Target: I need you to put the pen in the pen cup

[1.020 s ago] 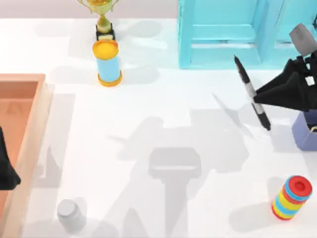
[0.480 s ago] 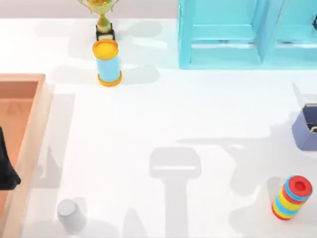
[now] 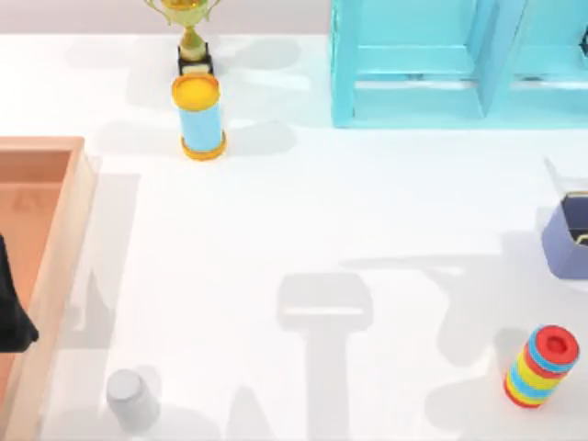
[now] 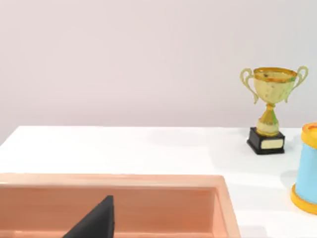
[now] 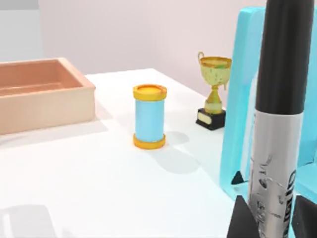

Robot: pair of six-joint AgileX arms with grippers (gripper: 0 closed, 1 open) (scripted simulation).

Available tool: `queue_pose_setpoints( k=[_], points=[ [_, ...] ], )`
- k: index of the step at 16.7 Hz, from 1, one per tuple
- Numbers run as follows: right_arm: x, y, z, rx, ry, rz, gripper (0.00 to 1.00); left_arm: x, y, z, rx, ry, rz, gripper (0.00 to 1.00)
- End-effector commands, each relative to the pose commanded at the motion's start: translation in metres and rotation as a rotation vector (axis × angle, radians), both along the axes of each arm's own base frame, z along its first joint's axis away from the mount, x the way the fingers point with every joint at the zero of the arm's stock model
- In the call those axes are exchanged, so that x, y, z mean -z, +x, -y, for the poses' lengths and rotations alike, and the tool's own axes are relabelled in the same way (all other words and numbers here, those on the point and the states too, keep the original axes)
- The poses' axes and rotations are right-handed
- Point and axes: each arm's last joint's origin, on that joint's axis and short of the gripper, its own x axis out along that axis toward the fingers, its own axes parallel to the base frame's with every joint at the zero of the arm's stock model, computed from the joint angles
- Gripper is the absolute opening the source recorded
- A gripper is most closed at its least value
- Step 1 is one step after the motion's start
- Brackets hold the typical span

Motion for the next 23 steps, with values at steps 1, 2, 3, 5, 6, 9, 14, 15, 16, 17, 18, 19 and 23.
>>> queue_pose_setpoints(
  k=[1, 2, 3, 5, 6, 9, 14, 15, 16, 17, 18, 19, 23],
  points=[
    [-0.0009, 0.0004, -0.0011, -0.004, 0.001, 0.005, 0.0, 0.0, 0.0, 0.0, 0.0, 0.0, 0.0, 1.0],
    [-0.0015, 0.0006, -0.0021, -0.006, 0.001, 0.006, 0.0, 0.0, 0.0, 0.0, 0.0, 0.0, 0.0, 1.0],
    [-0.0019, 0.0006, -0.0031, -0.009, 0.0, 0.003, 0.0, 0.0, 0.0, 0.0, 0.0, 0.0, 0.0, 1.0],
    [-0.0027, 0.0004, -0.004, -0.009, -0.008, -0.007, 0.0, 0.0, 0.0, 0.0, 0.0, 0.0, 0.0, 1.0],
    [-0.0031, 0.0001, -0.0042, -0.008, -0.013, -0.014, 0.0, 0.0, 0.0, 0.0, 0.0, 0.0, 0.0, 1.0],
    [-0.0055, -0.0003, -0.0052, -0.009, -0.015, -0.029, 0.0, 0.0, 0.0, 0.0, 0.0, 0.0, 0.0, 1.0],
    [-0.0091, -0.001, -0.0023, 0.001, 0.057, 0.015, 0.0, 0.0, 0.0, 0.0, 0.0, 0.0, 0.0, 1.0],
    [-0.0092, -0.0014, -0.0013, 0.004, 0.063, 0.02, 0.0, 0.0, 0.0, 0.0, 0.0, 0.0, 0.0, 1.0],
    [-0.0092, -0.0014, -0.0013, 0.004, 0.063, 0.02, 0.0, 0.0, 0.0, 0.0, 0.0, 0.0, 0.0, 1.0],
    [-0.0092, -0.0014, -0.0013, 0.004, 0.063, 0.02, 0.0, 0.0, 0.0, 0.0, 0.0, 0.0, 0.0, 1.0],
    [-0.0092, -0.0014, -0.0013, 0.004, 0.063, 0.02, 0.0, 0.0, 0.0, 0.0, 0.0, 0.0, 0.0, 1.0],
    [-0.0092, -0.0014, -0.0013, 0.004, 0.063, 0.02, 0.0, 0.0, 0.0, 0.0, 0.0, 0.0, 0.0, 1.0],
    [-0.0092, -0.0014, -0.0013, 0.004, 0.063, 0.02, 0.3, 0.0, 0.0, 0.0, 0.0, 0.0, 0.0, 1.0]
  ],
)
